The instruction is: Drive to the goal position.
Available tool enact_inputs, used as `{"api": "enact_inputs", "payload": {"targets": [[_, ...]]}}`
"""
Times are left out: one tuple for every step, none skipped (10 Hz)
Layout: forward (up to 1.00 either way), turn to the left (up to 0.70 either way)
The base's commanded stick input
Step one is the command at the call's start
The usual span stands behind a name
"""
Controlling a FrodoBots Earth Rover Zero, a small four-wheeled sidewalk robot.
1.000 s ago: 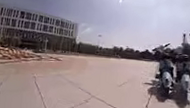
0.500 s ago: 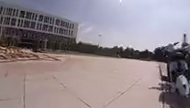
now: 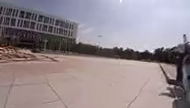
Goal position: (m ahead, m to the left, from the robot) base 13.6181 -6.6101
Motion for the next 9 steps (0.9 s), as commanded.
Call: {"api": "enact_inputs", "payload": {"targets": [[0.70, 0.01], [0.70, 0.01], [0.70, 0.01], [0.70, 0.01], [0.70, 0.01], [0.70, 0.01], [0.70, 0.01], [0.70, 0.01], [0.70, 0.01]]}}
